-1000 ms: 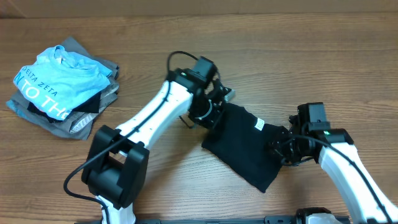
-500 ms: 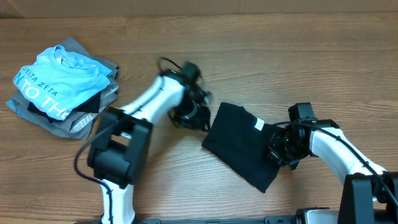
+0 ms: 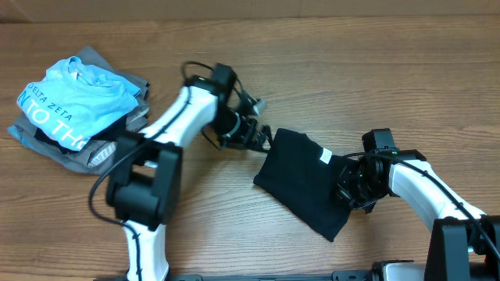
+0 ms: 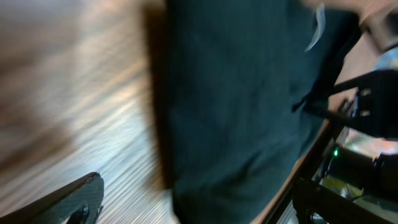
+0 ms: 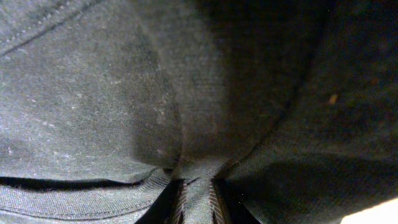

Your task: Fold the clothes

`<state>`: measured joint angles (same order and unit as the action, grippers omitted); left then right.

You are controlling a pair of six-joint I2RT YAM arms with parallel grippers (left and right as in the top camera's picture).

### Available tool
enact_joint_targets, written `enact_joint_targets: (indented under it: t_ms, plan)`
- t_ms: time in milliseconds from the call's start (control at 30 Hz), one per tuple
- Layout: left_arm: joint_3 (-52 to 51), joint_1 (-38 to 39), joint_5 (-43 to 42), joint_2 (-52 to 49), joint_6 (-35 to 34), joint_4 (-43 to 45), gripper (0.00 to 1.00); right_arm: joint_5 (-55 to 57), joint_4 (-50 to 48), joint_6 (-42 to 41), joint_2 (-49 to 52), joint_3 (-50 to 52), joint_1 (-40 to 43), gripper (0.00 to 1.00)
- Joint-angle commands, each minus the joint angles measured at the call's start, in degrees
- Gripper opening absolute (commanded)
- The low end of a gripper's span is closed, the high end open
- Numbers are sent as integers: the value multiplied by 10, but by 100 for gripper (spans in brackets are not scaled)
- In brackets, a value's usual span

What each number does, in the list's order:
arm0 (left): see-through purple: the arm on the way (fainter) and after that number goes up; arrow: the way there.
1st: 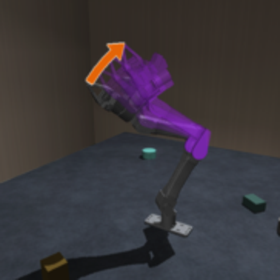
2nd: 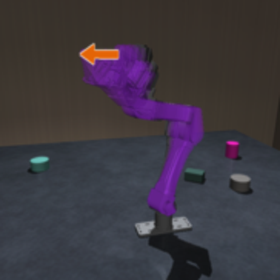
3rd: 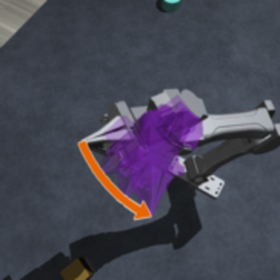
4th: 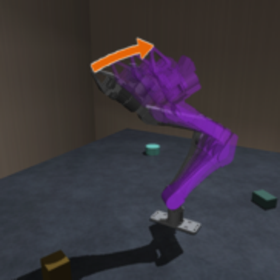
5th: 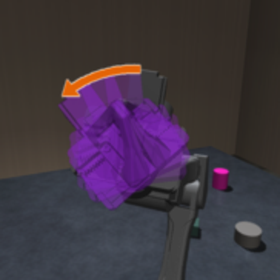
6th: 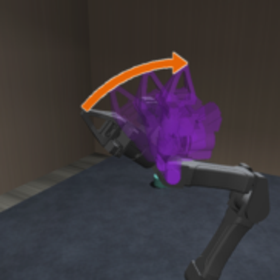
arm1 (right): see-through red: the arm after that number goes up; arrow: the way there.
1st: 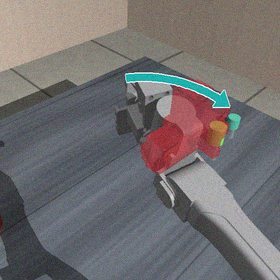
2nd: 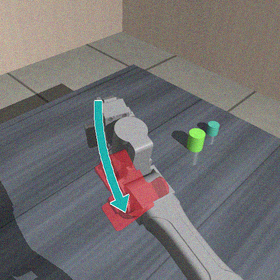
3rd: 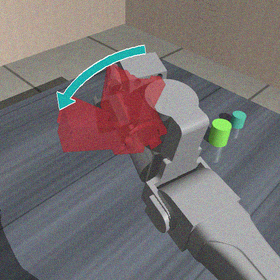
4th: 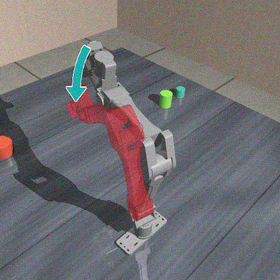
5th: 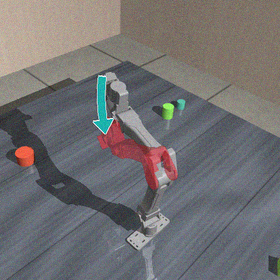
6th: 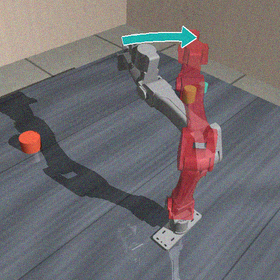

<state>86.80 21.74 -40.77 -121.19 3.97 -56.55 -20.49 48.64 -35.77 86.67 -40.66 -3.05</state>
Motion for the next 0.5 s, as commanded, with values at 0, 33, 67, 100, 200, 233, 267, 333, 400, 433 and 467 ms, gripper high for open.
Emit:
enact_joint_targets:
  t_ms: [0, 33, 67, 100, 200, 233, 267, 333, 400, 433, 467]
  plan:
    - [-13, 31, -30, -62, -23, -2, 96, 16, -3, 2, 2, -6, -2, 17]
    - [-12, 38, -30, -74, -33, 0, 96, 16, -3, 2, 2, -6, -2, 17]
    - [-12, 45, -37, -87, -43, 2, 95, 16, -3, 2, 2, -6, -2, 17]
    - [-12, 50, -43, -97, -44, 4, 94, 16, -3, 2, 2, -6, -2, 17]
    - [-12, 72, -71, -124, -44, 14, 90, 16, -4, 2, 2, -6, -2, 17]
    - [-12, 80, -73, -129, -44, 17, 88, 16, -4, 2, 2, -6, -2, 17]
    - [-12, 88, -73, -134, -44, 20, 85, 16, -4, 2, 2, -6, -2, 17]
    - [-12, 106, -73, -134, -44, 27, 78, 16, -4, 2, 2, -6, -2, 17]
    - [-11, 118, -74, -134, -47, 35, 63, 16, -3, 2, 2, -6, -2, 17]
    - [-11, 121, -74, -134, -51, 38, 56, 16, -2, 2, 2, -6, -2, 17]
    - [-11, 122, -74, -134, -56, 41, 48, 16, -1, 2, 2, -6, -2, 17]
